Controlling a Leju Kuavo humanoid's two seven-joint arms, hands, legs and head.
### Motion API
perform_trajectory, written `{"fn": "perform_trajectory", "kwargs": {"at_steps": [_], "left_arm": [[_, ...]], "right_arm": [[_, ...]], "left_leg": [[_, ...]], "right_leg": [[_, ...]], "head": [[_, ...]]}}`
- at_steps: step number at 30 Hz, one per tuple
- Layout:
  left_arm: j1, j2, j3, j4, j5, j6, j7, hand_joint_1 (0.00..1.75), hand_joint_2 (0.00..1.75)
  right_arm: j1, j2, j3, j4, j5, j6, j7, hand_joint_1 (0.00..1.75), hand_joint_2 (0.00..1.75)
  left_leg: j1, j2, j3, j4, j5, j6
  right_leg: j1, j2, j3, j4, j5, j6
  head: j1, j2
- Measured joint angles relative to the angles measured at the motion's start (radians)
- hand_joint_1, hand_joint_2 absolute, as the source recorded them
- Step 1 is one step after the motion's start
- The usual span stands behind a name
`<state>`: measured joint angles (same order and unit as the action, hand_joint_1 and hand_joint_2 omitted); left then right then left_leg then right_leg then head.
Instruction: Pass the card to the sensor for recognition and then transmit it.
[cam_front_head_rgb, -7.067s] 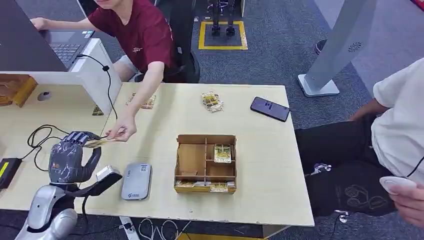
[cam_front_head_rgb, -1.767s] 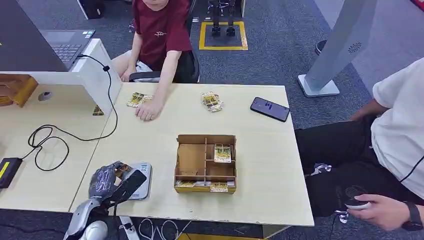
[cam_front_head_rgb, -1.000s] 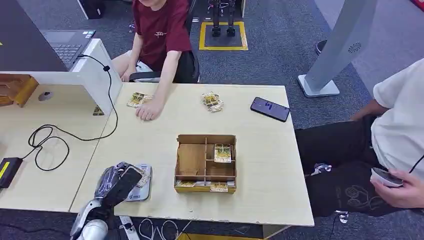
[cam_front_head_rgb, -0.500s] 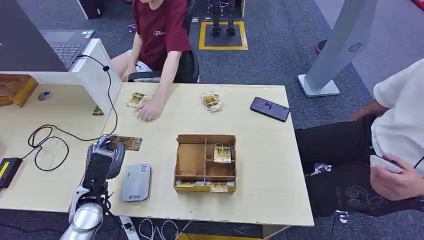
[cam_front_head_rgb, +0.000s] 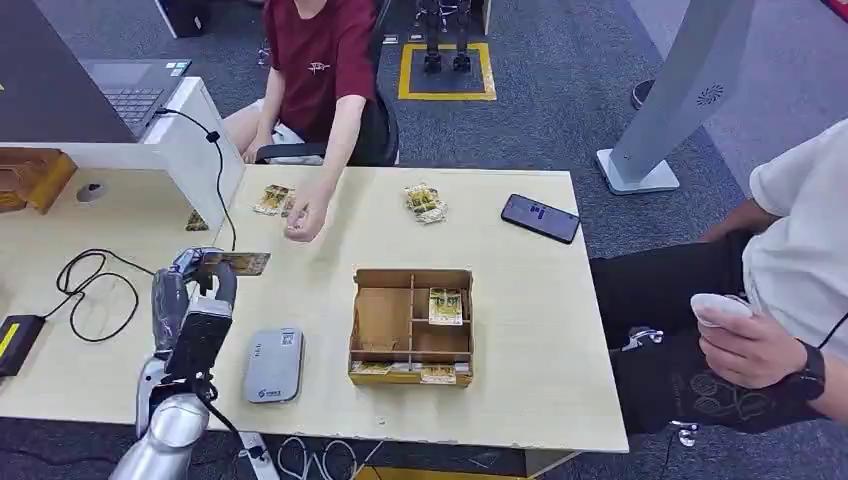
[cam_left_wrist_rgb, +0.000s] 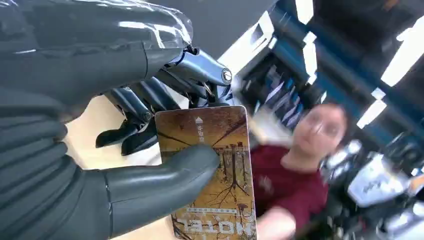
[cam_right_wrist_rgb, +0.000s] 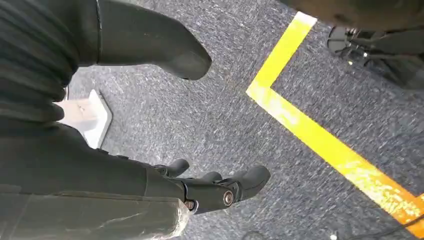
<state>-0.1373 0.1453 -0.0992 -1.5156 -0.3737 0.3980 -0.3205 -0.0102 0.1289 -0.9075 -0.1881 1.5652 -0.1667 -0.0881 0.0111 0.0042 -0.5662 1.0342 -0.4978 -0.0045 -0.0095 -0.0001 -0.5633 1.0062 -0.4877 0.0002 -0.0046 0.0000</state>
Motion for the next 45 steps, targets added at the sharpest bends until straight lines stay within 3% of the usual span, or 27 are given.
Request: {"fn": "perform_trajectory", "kwargs": {"at_steps": [2,3,4,7,14,26,27,45], "left_arm": [[-0.016,0.000,0.000,0.000,-0.086,0.072,-0.016,1.75,1.75],[-0.038,0.003,0.000,0.004,-0.179,0.125,-0.015,1.75,1.75],[-0.086,0.018,-0.002,0.036,-0.331,0.181,0.001,1.75,1.75],[-0.193,0.047,-0.018,0.169,-0.489,0.244,0.060,1.75,1.75],[-0.221,0.055,-0.020,0.250,-0.491,0.267,0.058,1.75,1.75],[-0.223,0.056,-0.031,0.277,-0.497,0.266,0.056,1.75,1.75],[-0.223,0.055,-0.032,0.277,-0.497,0.266,0.056,0.00,1.75],[-0.223,0.055,-0.033,0.277,-0.443,0.239,0.059,0.00,1.75]], "right_arm": [[-0.001,0.000,0.012,0.000,0.000,0.004,0.000,0.00,1.75],[-0.004,0.000,0.022,0.000,0.000,0.011,0.000,0.00,1.75],[-0.009,0.000,0.040,0.000,0.000,0.018,0.000,0.00,1.75],[-0.016,-0.006,0.079,0.000,0.000,0.023,0.003,0.00,1.75],[-0.016,-0.009,0.094,0.000,0.000,0.021,0.003,0.00,1.75],[-0.016,-0.010,0.106,0.000,0.000,0.024,0.008,0.00,1.75],[-0.015,-0.010,0.106,0.000,0.000,0.025,0.008,0.00,1.75],[-0.015,-0.011,0.108,0.001,-0.003,0.030,0.013,0.00,1.75]], "left_leg": [[0.000,0.000,0.000,0.000,0.000,0.000],[0.000,0.000,0.000,0.000,0.000,0.000],[0.000,0.000,0.000,0.000,0.001,0.000],[0.000,0.000,0.000,0.000,0.002,-0.001],[0.000,0.000,0.000,0.000,0.002,-0.001],[0.000,0.000,0.000,0.000,0.002,-0.001],[0.000,0.000,0.000,0.000,0.002,-0.001],[0.000,0.000,0.000,0.000,0.002,-0.001]], "right_leg": [[0.000,0.000,0.000,0.000,0.000,0.000],[0.000,0.000,0.000,0.000,0.000,0.000],[0.000,0.000,0.000,0.000,0.001,-0.001],[0.000,0.000,0.000,0.000,0.002,-0.002],[0.000,0.001,-0.001,0.000,0.002,-0.002],[0.000,0.001,-0.001,0.000,0.002,-0.001],[0.000,0.001,-0.001,0.000,0.002,-0.001],[0.000,0.001,-0.001,0.000,0.002,-0.001]], "head": [[0.000,0.000],[0.000,0.000],[0.000,0.000],[0.000,0.000],[0.000,0.000],[0.000,0.000],[0.000,0.000],[0.000,0.000]]}}
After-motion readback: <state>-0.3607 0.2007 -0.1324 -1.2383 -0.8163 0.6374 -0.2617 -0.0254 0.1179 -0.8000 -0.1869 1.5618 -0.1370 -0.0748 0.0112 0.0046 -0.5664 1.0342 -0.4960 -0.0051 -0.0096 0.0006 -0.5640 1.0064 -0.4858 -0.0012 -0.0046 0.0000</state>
